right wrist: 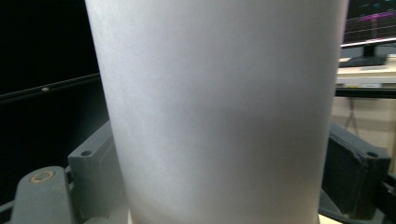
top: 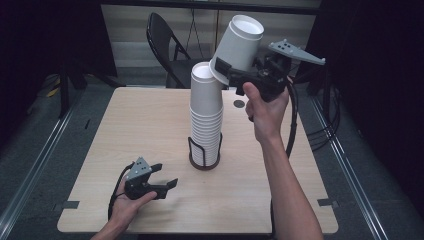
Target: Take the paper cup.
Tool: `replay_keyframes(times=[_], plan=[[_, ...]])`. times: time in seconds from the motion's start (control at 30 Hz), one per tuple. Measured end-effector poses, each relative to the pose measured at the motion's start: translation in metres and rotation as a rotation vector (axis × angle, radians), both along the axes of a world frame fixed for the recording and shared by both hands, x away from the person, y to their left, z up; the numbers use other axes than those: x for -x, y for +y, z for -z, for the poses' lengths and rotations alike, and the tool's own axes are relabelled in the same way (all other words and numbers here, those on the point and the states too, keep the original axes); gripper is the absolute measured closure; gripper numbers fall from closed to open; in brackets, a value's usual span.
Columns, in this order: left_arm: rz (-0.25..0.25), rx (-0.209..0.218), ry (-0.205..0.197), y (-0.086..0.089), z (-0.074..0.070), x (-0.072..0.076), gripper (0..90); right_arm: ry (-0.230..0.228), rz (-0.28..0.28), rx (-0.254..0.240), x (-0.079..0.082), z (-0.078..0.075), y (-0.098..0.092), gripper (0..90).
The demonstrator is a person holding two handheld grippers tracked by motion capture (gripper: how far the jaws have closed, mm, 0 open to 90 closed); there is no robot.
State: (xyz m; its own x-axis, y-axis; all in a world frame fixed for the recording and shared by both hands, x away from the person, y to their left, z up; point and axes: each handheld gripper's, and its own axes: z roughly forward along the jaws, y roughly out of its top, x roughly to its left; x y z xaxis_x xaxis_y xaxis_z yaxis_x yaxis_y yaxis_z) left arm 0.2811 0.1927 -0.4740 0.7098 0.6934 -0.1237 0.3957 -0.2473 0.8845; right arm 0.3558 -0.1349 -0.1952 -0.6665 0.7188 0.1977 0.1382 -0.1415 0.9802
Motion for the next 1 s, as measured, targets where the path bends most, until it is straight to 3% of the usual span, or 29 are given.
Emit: replay_keyframes(times=[0.57, 1.0], plan=[[0.003, 0.008, 0.0, -0.001, 0.0, 0.0, 18.0, 0.039, 0.03, 0.009, 0.013, 0.009, -0.037, 13.6], [-0.01, 0.003, -0.02, -0.003, -0.003, 0.001, 16.0, 0.094, 0.021, 0.009, 0.023, 0.042, -0.047, 13.6]])
